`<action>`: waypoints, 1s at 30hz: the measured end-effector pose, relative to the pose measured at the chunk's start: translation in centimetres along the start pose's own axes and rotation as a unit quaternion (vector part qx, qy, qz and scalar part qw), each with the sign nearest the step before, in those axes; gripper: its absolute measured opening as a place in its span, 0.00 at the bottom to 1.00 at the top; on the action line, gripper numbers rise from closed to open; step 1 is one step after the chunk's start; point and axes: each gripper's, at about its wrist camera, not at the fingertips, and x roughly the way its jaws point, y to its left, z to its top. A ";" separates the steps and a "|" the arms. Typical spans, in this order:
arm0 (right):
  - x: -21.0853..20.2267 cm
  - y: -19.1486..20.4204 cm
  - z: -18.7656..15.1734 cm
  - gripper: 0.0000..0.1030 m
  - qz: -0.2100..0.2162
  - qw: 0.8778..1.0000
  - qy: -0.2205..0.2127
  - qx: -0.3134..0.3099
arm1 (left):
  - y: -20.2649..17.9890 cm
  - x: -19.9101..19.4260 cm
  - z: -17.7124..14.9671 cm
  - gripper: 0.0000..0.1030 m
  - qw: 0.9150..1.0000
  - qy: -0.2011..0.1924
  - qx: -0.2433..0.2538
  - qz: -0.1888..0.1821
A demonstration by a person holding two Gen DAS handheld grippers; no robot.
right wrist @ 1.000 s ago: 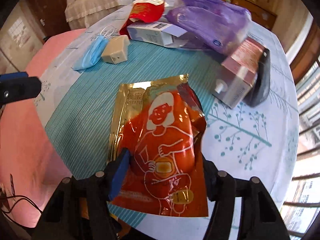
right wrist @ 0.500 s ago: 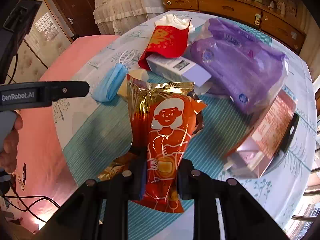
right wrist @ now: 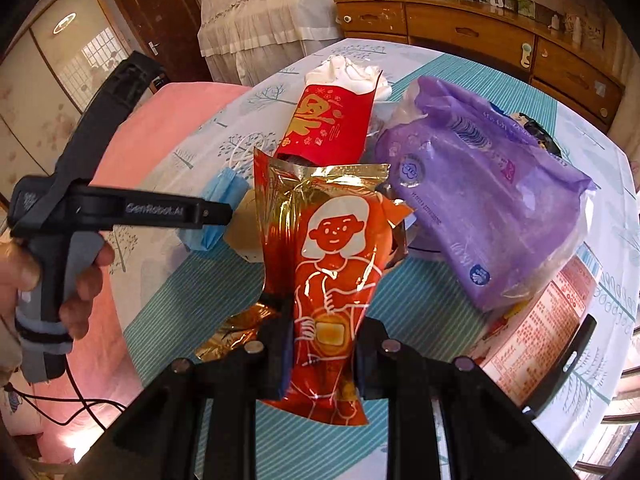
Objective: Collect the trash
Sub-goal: 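Grasp the orange snack bag with the right tool while the left tool grasps the blue mask, then carry snack bag and mask over the bin and open both tools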
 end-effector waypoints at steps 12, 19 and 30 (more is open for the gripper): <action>0.6 0.4 0.1 0.22 0.008 1.000 0.004 0.008 | -0.3 1.2 0.5 0.18 0.999 0.000 0.021 0.027; -1.3 2.7 -0.4 0.22 -0.016 1.000 -0.013 0.000 | -0.7 -0.3 -1.1 0.09 0.998 0.002 0.051 0.034; -8.4 10.5 -4.1 0.22 -0.119 0.984 -0.103 0.088 | 4.7 -11.7 -8.1 0.09 0.987 -0.090 0.130 -0.029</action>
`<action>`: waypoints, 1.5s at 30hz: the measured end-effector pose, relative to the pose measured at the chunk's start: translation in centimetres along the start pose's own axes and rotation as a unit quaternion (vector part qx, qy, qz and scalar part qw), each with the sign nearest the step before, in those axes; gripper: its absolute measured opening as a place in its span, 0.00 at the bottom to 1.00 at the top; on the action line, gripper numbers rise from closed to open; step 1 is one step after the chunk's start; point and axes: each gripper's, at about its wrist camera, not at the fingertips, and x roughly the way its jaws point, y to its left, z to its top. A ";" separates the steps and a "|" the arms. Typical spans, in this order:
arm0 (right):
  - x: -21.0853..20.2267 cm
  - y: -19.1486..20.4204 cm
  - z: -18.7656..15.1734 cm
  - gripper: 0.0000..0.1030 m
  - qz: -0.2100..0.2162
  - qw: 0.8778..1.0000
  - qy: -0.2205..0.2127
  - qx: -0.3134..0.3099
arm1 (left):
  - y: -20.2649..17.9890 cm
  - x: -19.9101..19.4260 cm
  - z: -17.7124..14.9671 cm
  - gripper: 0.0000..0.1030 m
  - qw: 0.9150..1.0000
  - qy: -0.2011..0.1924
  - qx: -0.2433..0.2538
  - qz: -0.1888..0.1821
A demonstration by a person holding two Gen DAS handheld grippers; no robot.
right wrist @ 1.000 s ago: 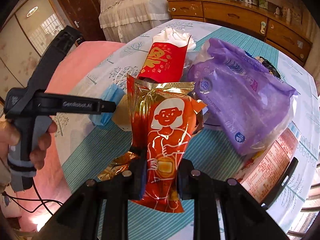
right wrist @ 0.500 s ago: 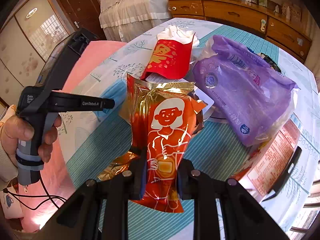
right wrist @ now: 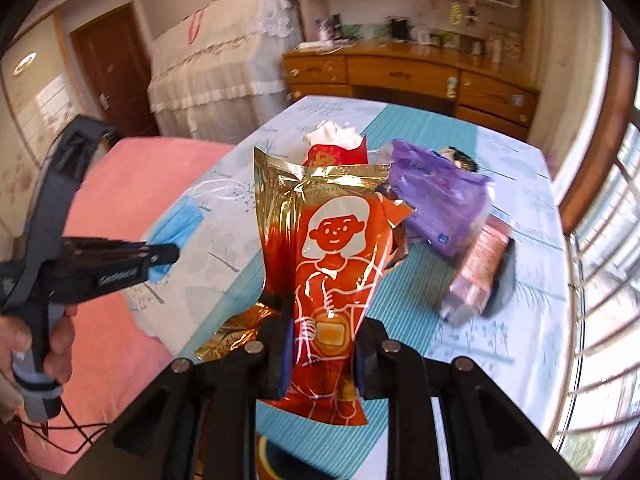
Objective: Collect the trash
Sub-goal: 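Carry snack bag and mask over the bin and open both tools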
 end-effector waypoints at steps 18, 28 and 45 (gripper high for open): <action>-9.0 11.8 -11.9 0.22 -0.081 0.994 0.001 0.069 | 4.0 -10.0 -14.7 0.09 0.985 -0.022 0.127 -0.115; -8.6 9.2 -20.1 0.22 -0.100 0.981 0.079 0.149 | -0.2 -5.9 -20.9 0.09 0.974 0.058 0.154 -0.154; 13.1 2.9 -37.7 0.24 -0.080 0.953 0.215 0.199 | -5.5 18.2 -31.5 0.10 0.971 0.162 0.135 -0.113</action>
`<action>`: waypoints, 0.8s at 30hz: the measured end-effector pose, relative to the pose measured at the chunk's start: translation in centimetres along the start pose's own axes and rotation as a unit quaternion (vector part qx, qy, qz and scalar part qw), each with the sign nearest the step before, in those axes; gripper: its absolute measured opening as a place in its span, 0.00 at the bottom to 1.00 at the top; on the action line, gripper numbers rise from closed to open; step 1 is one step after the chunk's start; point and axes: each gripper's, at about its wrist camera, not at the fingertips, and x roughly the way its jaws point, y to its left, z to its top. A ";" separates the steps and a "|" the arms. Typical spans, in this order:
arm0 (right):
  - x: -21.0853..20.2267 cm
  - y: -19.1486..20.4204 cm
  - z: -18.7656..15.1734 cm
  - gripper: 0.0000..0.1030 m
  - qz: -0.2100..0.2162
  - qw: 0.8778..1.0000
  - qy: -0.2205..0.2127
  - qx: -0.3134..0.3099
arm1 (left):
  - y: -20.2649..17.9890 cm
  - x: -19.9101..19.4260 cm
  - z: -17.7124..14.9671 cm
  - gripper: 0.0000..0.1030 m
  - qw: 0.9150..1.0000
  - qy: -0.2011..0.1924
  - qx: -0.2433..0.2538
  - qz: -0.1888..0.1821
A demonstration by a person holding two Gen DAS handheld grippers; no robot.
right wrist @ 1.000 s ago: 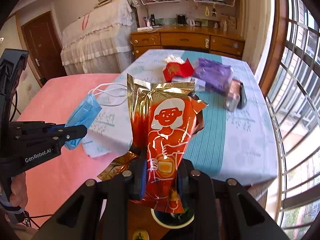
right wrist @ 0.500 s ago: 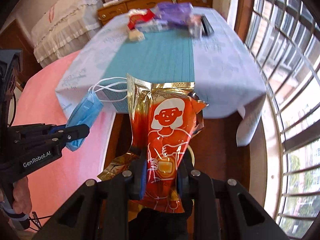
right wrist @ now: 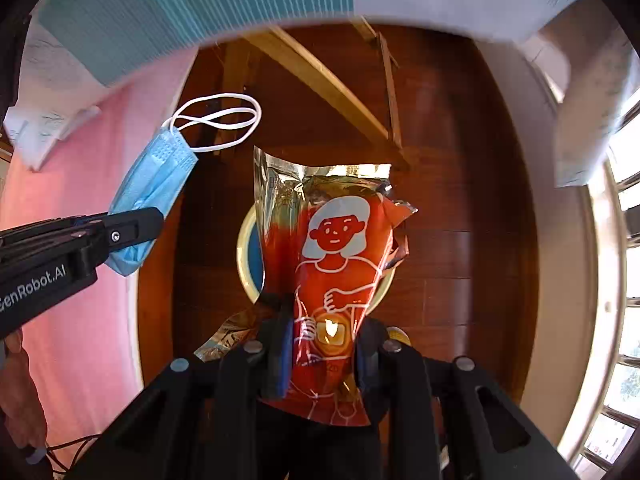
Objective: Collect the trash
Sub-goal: 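Carry snack bag and mask over the bin and open both tools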
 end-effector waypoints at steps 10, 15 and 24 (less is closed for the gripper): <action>13.7 -2.8 0.8 0.49 0.025 0.999 0.015 0.032 | 0.7 13.6 0.4 0.51 1.000 0.008 0.013 0.016; 16.0 -3.3 1.6 0.62 0.002 0.999 0.010 0.031 | 1.2 15.8 0.5 0.68 0.999 0.008 0.028 0.034; 13.4 -3.3 2.2 0.62 0.002 0.999 -0.003 0.048 | 3.2 13.4 1.4 0.72 0.998 0.000 0.001 0.063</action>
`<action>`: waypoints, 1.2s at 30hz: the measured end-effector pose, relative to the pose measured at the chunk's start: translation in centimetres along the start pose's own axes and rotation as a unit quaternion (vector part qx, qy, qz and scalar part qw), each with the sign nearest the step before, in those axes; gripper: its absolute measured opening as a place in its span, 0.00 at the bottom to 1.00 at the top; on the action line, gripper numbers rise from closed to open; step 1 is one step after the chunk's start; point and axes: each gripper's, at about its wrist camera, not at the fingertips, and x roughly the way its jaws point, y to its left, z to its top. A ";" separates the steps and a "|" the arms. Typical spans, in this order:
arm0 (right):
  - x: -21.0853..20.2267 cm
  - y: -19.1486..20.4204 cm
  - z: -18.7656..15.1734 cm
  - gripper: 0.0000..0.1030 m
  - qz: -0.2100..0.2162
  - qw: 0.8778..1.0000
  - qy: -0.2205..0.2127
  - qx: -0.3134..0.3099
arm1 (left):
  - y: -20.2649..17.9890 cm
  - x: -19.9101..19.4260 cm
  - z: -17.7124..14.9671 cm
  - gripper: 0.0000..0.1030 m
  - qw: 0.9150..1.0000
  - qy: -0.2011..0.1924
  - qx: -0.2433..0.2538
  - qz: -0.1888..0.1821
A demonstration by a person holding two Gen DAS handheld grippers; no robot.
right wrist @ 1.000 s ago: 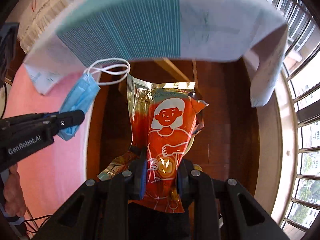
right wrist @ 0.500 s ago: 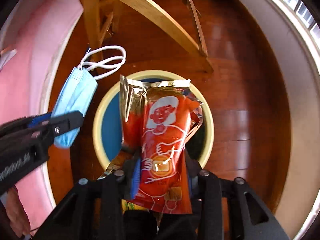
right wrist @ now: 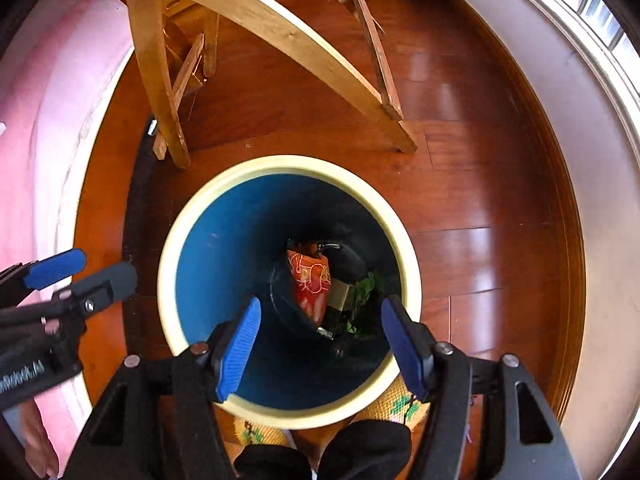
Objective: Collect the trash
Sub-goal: 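Carry snack bag and mask over the bin and open both tools, then raise both tools back toward the table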
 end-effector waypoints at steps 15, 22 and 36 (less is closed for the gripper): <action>-16.1 3.0 0.9 0.62 0.021 0.998 -0.066 -0.002 | 2.5 -17.4 0.6 0.72 0.996 -0.079 -0.031 0.009; -25.8 5.6 1.2 0.62 0.042 0.995 -0.088 -0.006 | 2.7 -28.4 0.3 0.72 0.992 -0.127 -0.016 -0.012; -44.7 9.8 3.1 0.62 0.018 0.976 -0.207 -0.068 | 3.1 -46.4 1.5 0.72 0.975 -0.221 -0.012 -0.013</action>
